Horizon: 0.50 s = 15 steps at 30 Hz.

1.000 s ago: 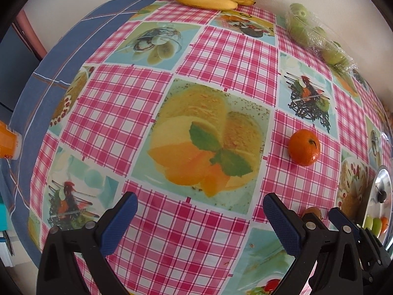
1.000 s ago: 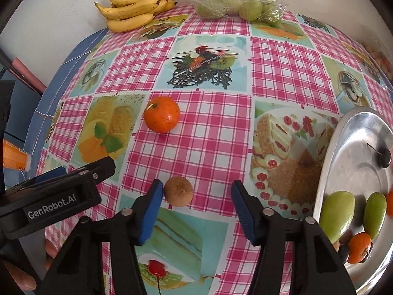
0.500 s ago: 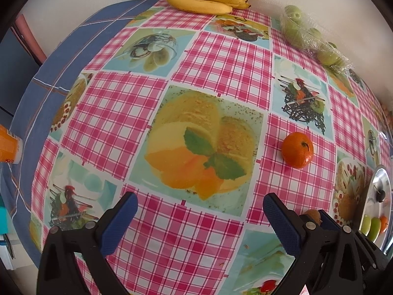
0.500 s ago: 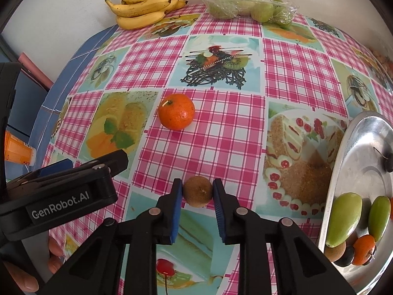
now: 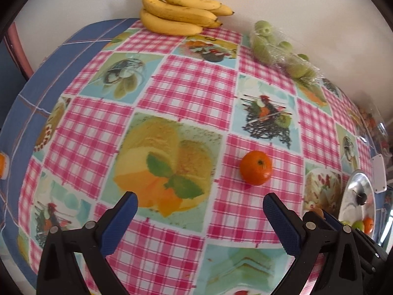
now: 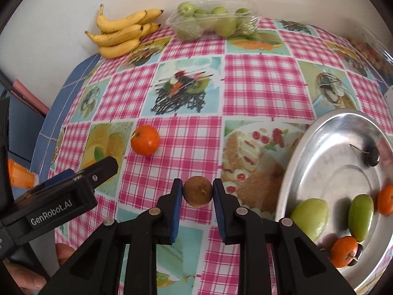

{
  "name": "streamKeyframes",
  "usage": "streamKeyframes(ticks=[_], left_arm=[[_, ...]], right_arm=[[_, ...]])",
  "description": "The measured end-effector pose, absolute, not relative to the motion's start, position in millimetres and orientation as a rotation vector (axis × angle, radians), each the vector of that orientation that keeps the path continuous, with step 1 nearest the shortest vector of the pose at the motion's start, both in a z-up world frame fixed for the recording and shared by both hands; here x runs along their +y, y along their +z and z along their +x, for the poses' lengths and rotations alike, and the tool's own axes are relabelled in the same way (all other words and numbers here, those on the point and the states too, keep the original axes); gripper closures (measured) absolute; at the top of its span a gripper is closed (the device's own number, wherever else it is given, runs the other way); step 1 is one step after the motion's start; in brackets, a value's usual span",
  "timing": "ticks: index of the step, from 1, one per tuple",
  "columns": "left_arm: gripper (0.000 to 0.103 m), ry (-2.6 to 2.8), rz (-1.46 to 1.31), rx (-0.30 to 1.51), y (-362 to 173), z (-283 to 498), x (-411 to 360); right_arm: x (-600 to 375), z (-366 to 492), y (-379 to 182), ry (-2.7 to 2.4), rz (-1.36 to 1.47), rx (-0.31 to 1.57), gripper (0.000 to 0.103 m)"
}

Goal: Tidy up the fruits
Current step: 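Grasp the brown kiwi with the right tool while the left tool grasps the tangerine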

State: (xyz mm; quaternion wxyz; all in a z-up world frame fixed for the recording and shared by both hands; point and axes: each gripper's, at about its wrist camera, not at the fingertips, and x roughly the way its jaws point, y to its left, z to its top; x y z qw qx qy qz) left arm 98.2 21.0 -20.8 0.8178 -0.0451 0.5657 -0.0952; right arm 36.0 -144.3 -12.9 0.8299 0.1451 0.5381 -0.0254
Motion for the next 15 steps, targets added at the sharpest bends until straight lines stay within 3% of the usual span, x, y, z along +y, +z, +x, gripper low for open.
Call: streamKeyframes(ticks=[15], left_arm=[[0.000,-0.310,-0.048,1.104,-7.3,106.3,-22.3]], right_arm=[[-163.4,30.7,-2.3,-0.083,0.337,1.111,0.077]])
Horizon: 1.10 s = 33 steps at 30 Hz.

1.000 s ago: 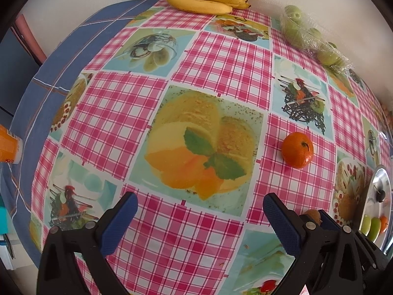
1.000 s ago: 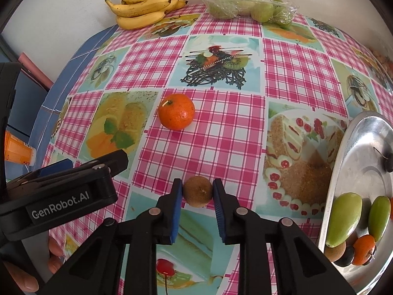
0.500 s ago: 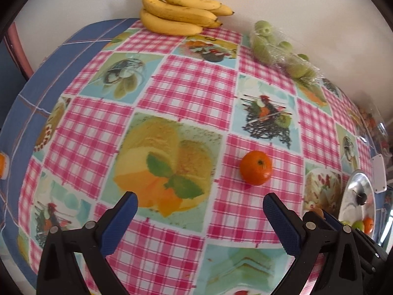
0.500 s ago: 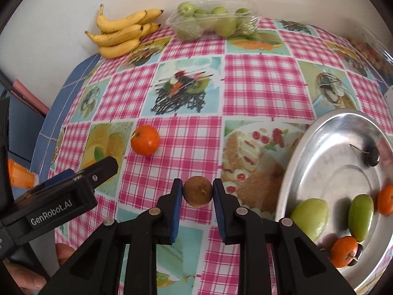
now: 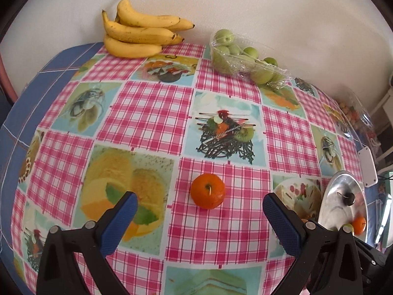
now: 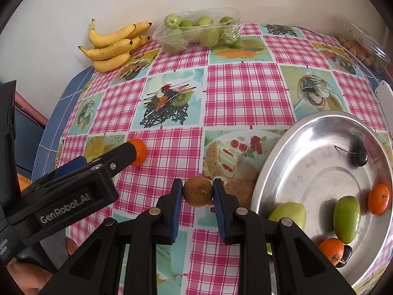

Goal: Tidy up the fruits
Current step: 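Grasp the brown kiwi with the right tool while the left tool grasps the tangerine, then carry the kiwi and tangerine over the steel bowl with both tools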

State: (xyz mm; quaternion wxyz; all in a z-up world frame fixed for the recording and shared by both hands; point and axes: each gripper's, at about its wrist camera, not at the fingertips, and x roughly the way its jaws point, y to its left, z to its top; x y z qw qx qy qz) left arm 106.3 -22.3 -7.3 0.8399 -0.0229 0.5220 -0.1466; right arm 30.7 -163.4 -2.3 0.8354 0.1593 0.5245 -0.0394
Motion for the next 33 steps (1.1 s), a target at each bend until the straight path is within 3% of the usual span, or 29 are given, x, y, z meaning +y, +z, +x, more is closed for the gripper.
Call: streamKeyframes(ticks=[3,5,19,29,33], left_arm=[[0.002,-0.312,-0.052,1.093,-8.2,110.2,-26.0],[0.011,-0.311,-0.050,1.090,-9.0,111.2,-27.2],[0.040,-0.324,-0.064,1.133,-25.1,116.3,-39.5],[0.069,-0.316,-0.085,1.131,-24.3,118.0,-35.9],[0.070,-0.319,-0.084,1.128,-23.1,117.4,-36.6]], right_arm=[[-164.4,29.9,-0.1,-0.085,0.335,1.105,0.077],[-164.8,29.7,0.8,-0.085,0.335,1.104,0.077],[-166.4,28.5,3.1,-0.088,0.334,1.101,0.077],[-167.5,27.6,6.6,-0.091,0.332,1.087,0.077],[-166.7,26.6,9.2,-0.089,0.331,1.080,0.077]])
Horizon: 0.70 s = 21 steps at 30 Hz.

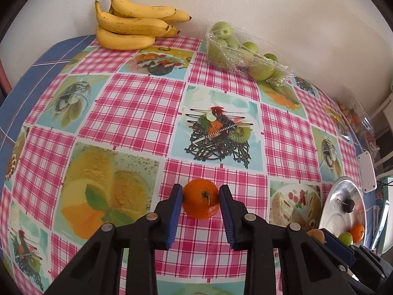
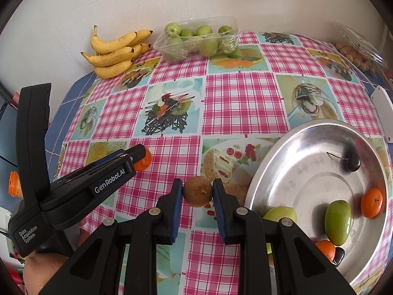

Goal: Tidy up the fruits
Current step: 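Carry the kiwi and tangerine over the steel bowl with both tools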

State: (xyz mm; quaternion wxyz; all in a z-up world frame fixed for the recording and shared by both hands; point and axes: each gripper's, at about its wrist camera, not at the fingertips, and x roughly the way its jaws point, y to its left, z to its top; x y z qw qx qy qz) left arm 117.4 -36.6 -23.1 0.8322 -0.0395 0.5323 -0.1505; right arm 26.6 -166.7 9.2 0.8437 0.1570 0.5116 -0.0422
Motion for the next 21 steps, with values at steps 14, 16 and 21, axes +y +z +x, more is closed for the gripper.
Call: streamKeyframes(ticks=[14,16,21], left_arm=[[0.065,-0.333,-0.111,1.152,-29.3,116.8,-39.4],[0.067,-0.336,-0.117,1.156,-28.5,116.8,-39.5],[0.067,-0.338,-0.152,1.173,-26.6,116.7,-34.2]], right_arm=[[-169.4,24.5,9.7,-0.094,0.341,1.077,0.077],[-169.2,24.4,9.7,-0.097,0.343,1.076,0.077],[-170.4,23.3,11.8,-0.099,0.348,1.068,0.077]])
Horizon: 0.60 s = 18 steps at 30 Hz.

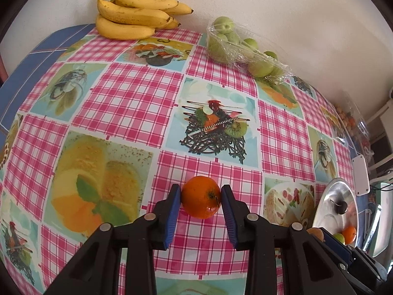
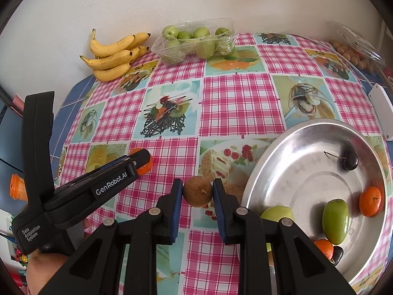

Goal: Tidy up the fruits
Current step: 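Carry the kiwi and tangerine over the steel bowl with both tools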

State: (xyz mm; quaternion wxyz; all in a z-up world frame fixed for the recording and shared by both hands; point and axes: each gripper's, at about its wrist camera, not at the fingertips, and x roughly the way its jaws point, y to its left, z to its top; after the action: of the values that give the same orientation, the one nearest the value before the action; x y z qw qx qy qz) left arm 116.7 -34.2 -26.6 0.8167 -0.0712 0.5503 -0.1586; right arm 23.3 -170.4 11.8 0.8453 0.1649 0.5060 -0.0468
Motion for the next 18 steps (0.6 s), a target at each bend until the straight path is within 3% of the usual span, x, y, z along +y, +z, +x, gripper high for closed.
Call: streamKeyframes(ticks=[18], left_arm=[[0.067,-0.306,-0.225,1.190,-1.8,105.1,-21.7]], right_arm=[[-179.5,16.6,17.9,-0.113,0.382,1.049,0.077]])
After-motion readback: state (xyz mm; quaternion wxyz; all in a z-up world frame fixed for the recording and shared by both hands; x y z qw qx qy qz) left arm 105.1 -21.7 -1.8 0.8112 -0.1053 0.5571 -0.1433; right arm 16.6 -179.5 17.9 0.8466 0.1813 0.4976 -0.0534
